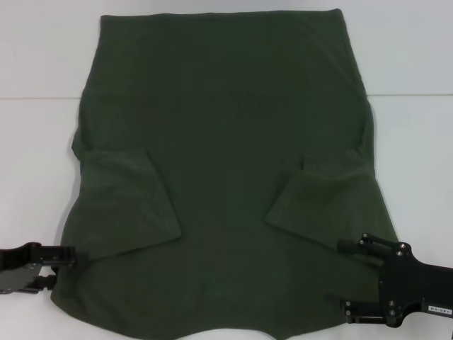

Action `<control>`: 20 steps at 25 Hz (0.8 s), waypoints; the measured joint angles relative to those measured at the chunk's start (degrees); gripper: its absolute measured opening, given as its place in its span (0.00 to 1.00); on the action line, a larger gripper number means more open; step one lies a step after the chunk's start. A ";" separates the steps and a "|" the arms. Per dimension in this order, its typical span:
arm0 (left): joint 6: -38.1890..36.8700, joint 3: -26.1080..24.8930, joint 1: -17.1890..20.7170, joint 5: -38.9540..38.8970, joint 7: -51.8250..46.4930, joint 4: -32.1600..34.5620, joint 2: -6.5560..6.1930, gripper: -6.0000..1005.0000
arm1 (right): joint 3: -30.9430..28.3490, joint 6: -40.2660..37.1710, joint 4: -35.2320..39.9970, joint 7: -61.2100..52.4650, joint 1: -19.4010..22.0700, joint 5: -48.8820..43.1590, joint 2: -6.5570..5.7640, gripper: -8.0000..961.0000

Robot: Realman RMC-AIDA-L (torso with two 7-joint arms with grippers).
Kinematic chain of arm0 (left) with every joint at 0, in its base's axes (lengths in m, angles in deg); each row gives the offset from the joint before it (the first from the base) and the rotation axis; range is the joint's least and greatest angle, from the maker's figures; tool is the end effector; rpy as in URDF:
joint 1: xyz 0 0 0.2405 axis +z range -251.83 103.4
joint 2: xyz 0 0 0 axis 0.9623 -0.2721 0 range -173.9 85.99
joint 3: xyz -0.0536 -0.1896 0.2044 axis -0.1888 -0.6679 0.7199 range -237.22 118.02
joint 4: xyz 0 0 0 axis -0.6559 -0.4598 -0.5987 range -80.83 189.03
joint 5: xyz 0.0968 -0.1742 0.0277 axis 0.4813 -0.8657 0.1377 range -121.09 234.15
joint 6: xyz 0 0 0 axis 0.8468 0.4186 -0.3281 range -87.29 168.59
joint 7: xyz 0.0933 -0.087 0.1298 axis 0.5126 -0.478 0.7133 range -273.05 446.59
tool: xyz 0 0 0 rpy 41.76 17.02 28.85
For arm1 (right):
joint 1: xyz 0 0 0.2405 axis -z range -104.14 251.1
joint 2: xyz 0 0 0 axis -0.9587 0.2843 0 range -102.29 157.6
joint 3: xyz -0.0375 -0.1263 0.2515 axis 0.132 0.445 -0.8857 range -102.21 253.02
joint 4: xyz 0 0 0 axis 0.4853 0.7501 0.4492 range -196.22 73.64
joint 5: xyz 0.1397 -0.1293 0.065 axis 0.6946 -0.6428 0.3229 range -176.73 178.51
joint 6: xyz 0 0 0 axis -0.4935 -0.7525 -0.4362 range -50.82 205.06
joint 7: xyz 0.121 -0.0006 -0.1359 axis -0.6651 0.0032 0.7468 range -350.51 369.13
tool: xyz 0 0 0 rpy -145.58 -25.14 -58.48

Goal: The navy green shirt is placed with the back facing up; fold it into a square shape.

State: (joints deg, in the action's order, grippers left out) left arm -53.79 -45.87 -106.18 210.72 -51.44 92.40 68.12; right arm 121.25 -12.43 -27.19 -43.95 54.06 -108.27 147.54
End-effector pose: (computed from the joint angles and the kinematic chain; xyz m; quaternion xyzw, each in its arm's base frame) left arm -0.3694 0.3176 0.0123 -0.6667 -0.7314 -0.1075 0.0947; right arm 0.3046 0.2831 -0.0695 -0.9555 0.0954 0.2282 0.1611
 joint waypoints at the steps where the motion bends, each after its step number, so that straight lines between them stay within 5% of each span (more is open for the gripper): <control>1: 0.00 0.04 -0.13 0.00 -0.01 0.01 0.04 0.84 | -0.04 0.00 0.00 0.00 0.00 0.00 0.00 0.96; 7: 0.14 1.18 -0.33 -0.18 -0.02 1.37 0.37 0.84 | -0.35 -0.01 0.00 -0.06 0.00 0.00 -0.11 0.96; 11: 0.22 3.21 -0.17 -0.10 0.36 4.95 1.85 0.83 | -0.41 -0.07 0.43 -0.75 -0.06 0.02 -0.21 0.96; 16: 1.27 5.79 -0.17 -0.20 -0.38 6.35 2.85 0.72 | -0.41 -0.11 0.64 -1.16 -0.16 0.12 -0.27 0.96; 20: 1.72 5.87 -0.26 -0.04 -0.87 6.38 2.88 0.53 | -0.41 -0.24 0.71 -1.18 -0.18 0.26 -0.28 0.96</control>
State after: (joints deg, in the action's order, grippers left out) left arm -52.07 -40.00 -106.44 210.68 -52.31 98.78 71.00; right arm 120.84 -12.67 -26.48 -45.14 53.88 -108.00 147.26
